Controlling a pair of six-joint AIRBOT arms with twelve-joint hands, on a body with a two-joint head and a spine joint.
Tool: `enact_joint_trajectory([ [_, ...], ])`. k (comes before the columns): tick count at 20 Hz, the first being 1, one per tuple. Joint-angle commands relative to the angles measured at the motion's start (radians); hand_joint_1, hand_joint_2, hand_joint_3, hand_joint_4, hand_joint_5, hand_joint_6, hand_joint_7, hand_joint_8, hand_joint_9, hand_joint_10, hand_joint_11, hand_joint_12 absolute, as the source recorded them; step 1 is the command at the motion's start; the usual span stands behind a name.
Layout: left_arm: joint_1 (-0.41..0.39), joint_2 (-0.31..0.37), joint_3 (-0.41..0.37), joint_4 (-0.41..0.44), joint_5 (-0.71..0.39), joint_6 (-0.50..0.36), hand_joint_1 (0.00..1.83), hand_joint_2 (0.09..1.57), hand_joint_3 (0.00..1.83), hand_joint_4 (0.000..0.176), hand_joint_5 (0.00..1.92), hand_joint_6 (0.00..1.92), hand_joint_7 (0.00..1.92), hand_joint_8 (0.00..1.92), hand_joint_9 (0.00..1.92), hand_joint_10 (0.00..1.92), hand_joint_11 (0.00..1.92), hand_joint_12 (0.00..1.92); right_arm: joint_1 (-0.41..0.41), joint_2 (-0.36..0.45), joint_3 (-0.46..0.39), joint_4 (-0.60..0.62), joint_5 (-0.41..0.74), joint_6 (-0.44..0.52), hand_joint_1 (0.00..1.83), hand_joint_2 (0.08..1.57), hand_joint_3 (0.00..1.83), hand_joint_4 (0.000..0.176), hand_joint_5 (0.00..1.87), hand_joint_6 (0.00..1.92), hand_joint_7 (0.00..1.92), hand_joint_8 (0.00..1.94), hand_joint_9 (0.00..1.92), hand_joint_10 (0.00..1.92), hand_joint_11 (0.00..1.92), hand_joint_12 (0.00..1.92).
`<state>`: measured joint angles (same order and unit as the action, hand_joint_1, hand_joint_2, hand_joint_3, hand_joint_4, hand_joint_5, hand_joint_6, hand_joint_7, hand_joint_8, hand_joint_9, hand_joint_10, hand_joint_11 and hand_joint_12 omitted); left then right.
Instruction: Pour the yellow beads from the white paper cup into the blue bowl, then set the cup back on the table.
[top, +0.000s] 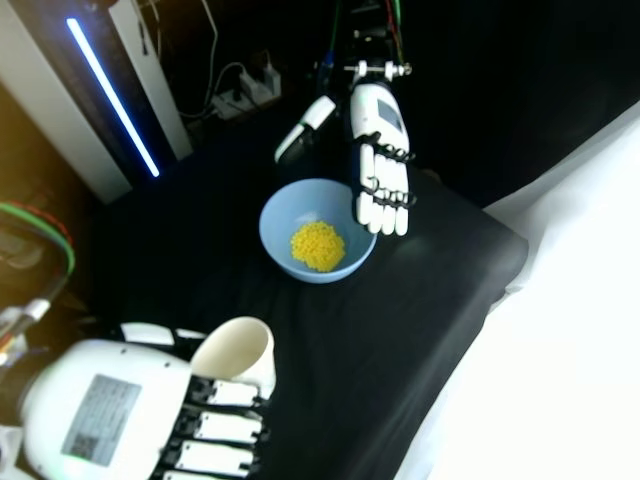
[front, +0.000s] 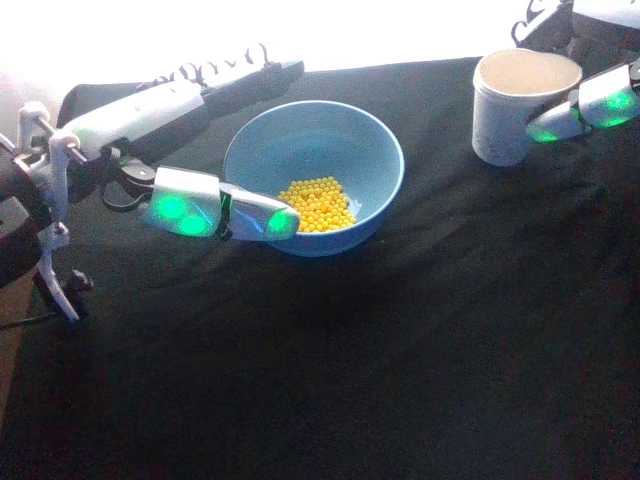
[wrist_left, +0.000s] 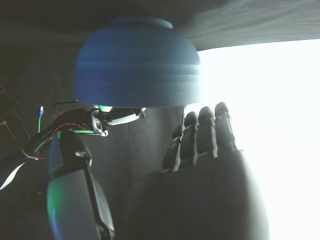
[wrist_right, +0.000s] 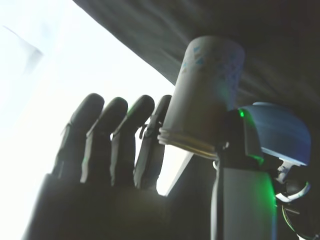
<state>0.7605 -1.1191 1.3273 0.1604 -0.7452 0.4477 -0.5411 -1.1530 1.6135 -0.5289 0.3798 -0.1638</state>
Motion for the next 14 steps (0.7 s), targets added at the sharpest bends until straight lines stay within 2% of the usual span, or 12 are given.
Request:
enact_joint_trajectory([
  [1, -0.007, -0.004, 0.005, -0.023, -0.123, -0.011, 0.65, 0.83, 0.0, 0.052, 0.0, 0.0, 0.1, 0.0, 0.07, 0.0, 0.0, 0.0, 0.013, 0.002, 0.002, 0.023, 0.088, 0.001, 1.0, 1.18, 0.0, 0.091, 0.86, 1.18, 0.4, 1.33, 0.14, 1.75, 0.0, 1.92],
  [2, -0.007, -0.004, 0.006, -0.023, -0.123, -0.011, 0.66, 0.84, 0.0, 0.046, 0.0, 0.0, 0.1, 0.0, 0.07, 0.0, 0.01, 0.0, 0.013, 0.002, 0.002, 0.02, 0.088, 0.001, 1.0, 1.18, 0.0, 0.092, 0.86, 1.18, 0.4, 1.33, 0.14, 1.75, 0.0, 1.92],
  [3, -0.007, -0.004, 0.006, -0.023, -0.123, -0.011, 0.63, 0.83, 0.0, 0.058, 0.0, 0.0, 0.11, 0.0, 0.08, 0.01, 0.02, 0.01, 0.013, 0.001, 0.002, 0.02, 0.088, 0.001, 1.0, 1.18, 0.0, 0.092, 0.86, 1.18, 0.4, 1.34, 0.14, 1.75, 0.0, 1.92],
  [7, -0.007, -0.006, 0.008, -0.023, -0.123, -0.011, 0.62, 0.84, 0.0, 0.069, 0.0, 0.0, 0.1, 0.0, 0.06, 0.0, 0.0, 0.0, 0.013, 0.0, 0.002, 0.018, 0.088, 0.001, 1.0, 1.18, 0.0, 0.092, 0.86, 1.18, 0.4, 1.34, 0.13, 1.75, 0.0, 1.92],
  [8, -0.007, -0.007, 0.009, -0.023, -0.124, -0.011, 0.63, 0.85, 0.01, 0.036, 0.0, 0.0, 0.1, 0.0, 0.07, 0.0, 0.0, 0.0, 0.013, 0.0, 0.002, 0.018, 0.088, 0.001, 1.0, 1.18, 0.0, 0.092, 0.86, 1.18, 0.4, 1.34, 0.13, 1.75, 0.0, 1.92],
  [9, -0.007, -0.007, 0.009, -0.023, -0.124, -0.011, 0.63, 0.85, 0.01, 0.036, 0.0, 0.0, 0.1, 0.0, 0.07, 0.0, 0.0, 0.0, 0.013, 0.0, 0.002, 0.018, 0.088, 0.001, 1.0, 1.18, 0.0, 0.092, 0.86, 1.18, 0.4, 1.34, 0.13, 1.75, 0.0, 1.92],
  [10, -0.007, -0.007, 0.009, -0.023, -0.124, -0.011, 0.64, 0.85, 0.01, 0.047, 0.0, 0.0, 0.1, 0.0, 0.05, 0.0, 0.0, 0.0, 0.013, 0.0, 0.002, 0.017, 0.088, 0.001, 0.98, 0.82, 0.0, 0.066, 0.17, 0.24, 0.08, 0.31, 0.03, 0.35, 0.0, 0.38],
  [11, -0.007, -0.008, 0.009, -0.023, -0.124, -0.011, 0.61, 0.84, 0.0, 0.072, 0.0, 0.0, 0.08, 0.0, 0.05, 0.0, 0.0, 0.0, 0.013, 0.0, 0.002, 0.017, 0.088, 0.001, 0.89, 0.66, 0.0, 0.166, 0.01, 0.01, 0.0, 0.01, 0.0, 0.01, 0.0, 0.01],
  [12, -0.007, -0.008, 0.009, -0.023, -0.124, -0.011, 0.6, 0.83, 0.0, 0.075, 0.0, 0.0, 0.09, 0.0, 0.06, 0.01, 0.01, 0.0, 0.013, 0.0, 0.002, 0.017, 0.088, 0.001, 0.87, 0.64, 0.0, 0.174, 0.0, 0.0, 0.0, 0.0, 0.0, 0.0, 0.0, 0.0],
  [13, -0.007, -0.008, 0.009, -0.022, -0.124, -0.011, 0.6, 0.83, 0.0, 0.075, 0.0, 0.0, 0.09, 0.0, 0.06, 0.01, 0.01, 0.0, 0.013, -0.001, 0.003, 0.016, 0.088, 0.001, 0.87, 0.64, 0.0, 0.174, 0.0, 0.0, 0.0, 0.0, 0.0, 0.0, 0.0, 0.0],
  [14, -0.007, -0.008, 0.009, -0.022, -0.124, -0.011, 0.6, 0.82, 0.0, 0.094, 0.0, 0.0, 0.08, 0.0, 0.06, 0.01, 0.0, 0.0, 0.013, -0.001, 0.003, 0.014, 0.088, 0.001, 0.89, 0.65, 0.0, 0.176, 0.0, 0.0, 0.0, 0.0, 0.0, 0.0, 0.0, 0.0],
])
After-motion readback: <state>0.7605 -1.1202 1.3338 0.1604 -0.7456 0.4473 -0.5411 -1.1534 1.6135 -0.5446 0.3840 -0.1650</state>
